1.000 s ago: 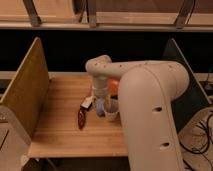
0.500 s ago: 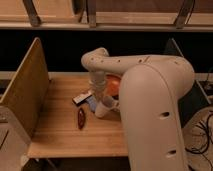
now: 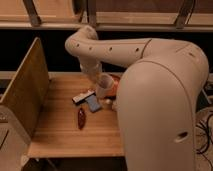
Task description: Place the ceramic cup in the ceramic bowl
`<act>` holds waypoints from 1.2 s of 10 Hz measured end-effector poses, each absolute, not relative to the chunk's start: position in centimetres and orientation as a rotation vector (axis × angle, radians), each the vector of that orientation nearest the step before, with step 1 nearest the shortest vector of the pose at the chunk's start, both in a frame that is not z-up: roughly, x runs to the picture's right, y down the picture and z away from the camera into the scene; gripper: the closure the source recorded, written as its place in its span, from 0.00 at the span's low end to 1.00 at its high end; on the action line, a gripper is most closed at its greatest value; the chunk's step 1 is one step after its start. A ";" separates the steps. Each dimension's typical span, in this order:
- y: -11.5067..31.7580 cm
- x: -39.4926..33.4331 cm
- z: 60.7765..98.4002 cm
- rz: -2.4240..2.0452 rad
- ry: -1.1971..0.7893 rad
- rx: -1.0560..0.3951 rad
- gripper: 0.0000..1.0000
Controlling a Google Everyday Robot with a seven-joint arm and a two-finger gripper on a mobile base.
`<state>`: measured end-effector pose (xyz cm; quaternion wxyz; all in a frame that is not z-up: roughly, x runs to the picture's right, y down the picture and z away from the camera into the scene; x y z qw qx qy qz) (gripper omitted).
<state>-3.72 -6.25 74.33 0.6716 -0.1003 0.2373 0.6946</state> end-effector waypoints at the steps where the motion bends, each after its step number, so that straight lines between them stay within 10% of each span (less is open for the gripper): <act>1: -7.6 -2.6 74.4 1.542 0.536 -0.178 1.00; 12: -10.3 1.4 80.8 1.405 0.445 -0.184 1.00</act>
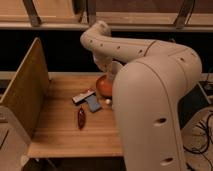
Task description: Place the ceramic cup in the ceramic bowl
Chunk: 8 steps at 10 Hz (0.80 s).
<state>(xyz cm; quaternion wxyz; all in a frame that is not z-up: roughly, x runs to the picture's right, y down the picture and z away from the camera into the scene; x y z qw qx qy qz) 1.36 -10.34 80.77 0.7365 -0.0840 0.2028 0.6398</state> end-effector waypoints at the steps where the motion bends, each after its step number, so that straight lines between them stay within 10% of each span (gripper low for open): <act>1: -9.7 1.2 81.3 1.400 0.462 -0.181 1.00; 8: -9.6 2.8 89.0 1.432 0.435 -0.229 1.00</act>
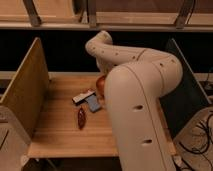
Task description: Place the ceramic cup in the ceramic bowl
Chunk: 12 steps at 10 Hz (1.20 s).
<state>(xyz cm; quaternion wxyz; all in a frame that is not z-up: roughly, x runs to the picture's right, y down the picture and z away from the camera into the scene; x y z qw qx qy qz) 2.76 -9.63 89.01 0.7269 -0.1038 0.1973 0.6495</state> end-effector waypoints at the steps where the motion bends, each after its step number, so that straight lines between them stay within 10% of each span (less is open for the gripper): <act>1: -9.5 2.9 89.8 1.446 0.425 -0.251 1.00; 9: -7.5 6.2 90.7 1.550 0.517 -0.370 0.24; 12: -8.0 5.7 90.7 1.526 0.524 -0.370 0.20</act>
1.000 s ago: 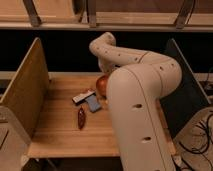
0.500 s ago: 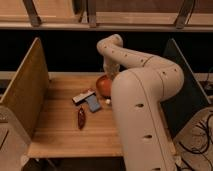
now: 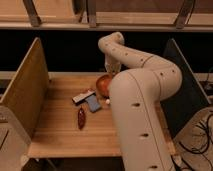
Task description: Place the ceramic cup in the ceramic bowl
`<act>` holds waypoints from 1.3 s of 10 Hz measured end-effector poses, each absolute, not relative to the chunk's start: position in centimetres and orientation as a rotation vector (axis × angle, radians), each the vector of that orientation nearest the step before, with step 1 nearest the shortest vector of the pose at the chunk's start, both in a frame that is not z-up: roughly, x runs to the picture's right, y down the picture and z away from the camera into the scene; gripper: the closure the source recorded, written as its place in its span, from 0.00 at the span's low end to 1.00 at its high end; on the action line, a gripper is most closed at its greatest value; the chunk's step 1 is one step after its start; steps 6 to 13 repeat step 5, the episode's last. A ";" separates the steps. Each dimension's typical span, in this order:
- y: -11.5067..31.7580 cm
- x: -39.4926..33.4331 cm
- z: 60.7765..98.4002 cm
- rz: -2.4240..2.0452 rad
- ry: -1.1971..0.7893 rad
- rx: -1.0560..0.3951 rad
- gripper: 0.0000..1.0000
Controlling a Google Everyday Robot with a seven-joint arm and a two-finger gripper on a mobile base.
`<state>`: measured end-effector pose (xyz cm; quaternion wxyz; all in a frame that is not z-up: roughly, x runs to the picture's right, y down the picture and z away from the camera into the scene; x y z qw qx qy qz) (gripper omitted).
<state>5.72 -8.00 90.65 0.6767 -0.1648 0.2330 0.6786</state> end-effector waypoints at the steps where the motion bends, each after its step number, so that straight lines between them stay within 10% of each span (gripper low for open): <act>1: -8.1 5.4 90.7 1.517 0.523 -0.374 0.20; 13: -8.9 4.3 90.3 1.494 0.511 -0.377 0.20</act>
